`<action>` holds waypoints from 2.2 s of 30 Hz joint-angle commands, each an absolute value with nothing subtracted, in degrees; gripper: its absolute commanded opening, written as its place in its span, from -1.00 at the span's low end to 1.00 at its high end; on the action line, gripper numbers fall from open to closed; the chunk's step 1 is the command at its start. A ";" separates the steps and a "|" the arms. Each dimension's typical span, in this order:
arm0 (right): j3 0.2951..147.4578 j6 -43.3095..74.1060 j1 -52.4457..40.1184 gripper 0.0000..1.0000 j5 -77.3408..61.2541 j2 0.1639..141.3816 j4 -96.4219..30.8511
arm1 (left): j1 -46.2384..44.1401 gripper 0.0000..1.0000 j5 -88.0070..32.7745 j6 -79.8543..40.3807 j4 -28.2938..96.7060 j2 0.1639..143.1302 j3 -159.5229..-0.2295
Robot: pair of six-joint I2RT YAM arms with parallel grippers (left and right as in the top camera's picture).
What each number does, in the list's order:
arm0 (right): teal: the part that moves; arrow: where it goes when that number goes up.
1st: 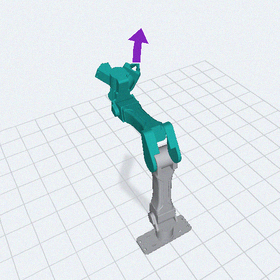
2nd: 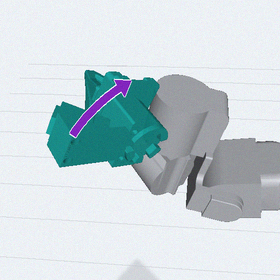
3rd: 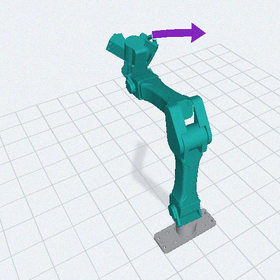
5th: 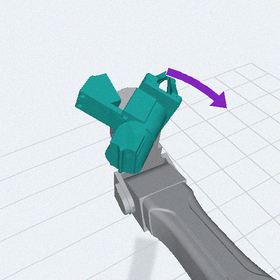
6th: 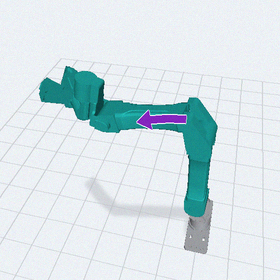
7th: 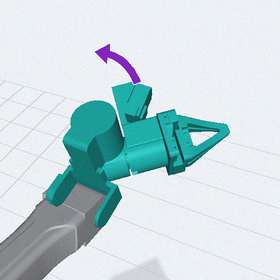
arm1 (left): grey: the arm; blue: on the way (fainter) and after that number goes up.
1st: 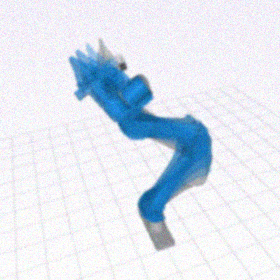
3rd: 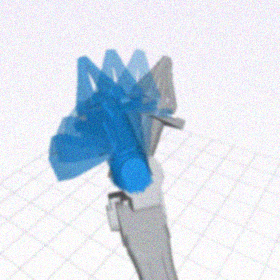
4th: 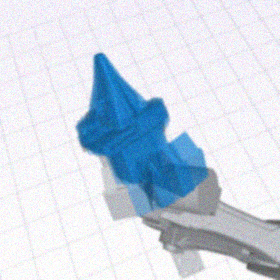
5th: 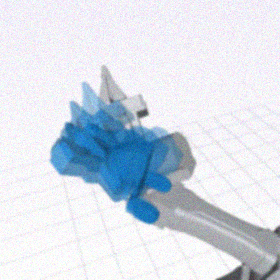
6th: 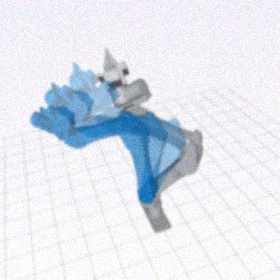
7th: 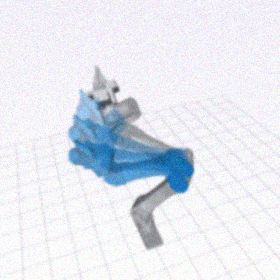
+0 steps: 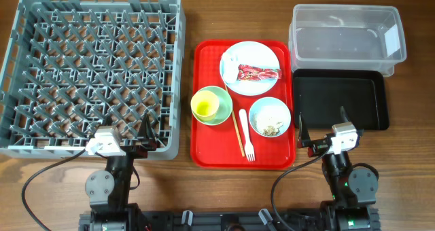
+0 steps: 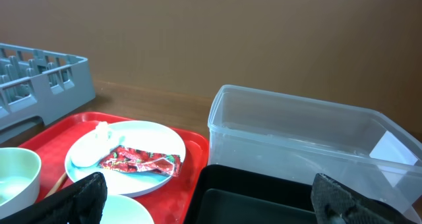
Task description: Sort waste into correct bins and load items into the dishwasher rack
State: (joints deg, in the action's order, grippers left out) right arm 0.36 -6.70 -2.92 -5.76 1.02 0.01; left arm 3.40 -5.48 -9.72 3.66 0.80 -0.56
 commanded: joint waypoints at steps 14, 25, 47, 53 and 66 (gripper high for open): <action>0.30 -6.00 -3.16 1.00 -6.00 1.19 0.34 | 3.70 1.00 -6.17 -9.41 3.92 0.38 -0.32; 0.30 -6.02 -3.16 0.99 -6.00 1.19 0.34 | 3.70 1.00 -6.17 -9.41 3.92 0.38 -0.32; 0.30 -6.07 -3.16 0.99 -5.80 1.19 0.80 | 3.70 1.00 2.55 -9.32 3.79 0.47 -0.32; 0.34 -0.62 -3.16 1.00 -5.76 1.19 1.23 | 3.70 1.00 2.02 -9.43 3.75 0.49 -0.38; 19.27 4.84 -3.16 0.99 -4.71 26.26 -7.77 | 3.70 1.00 2.02 -9.63 14.74 26.13 -21.30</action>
State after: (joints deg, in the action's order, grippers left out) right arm 12.21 3.60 -2.92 -5.28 18.94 -5.96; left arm 3.40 1.50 -9.72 12.84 18.24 -14.50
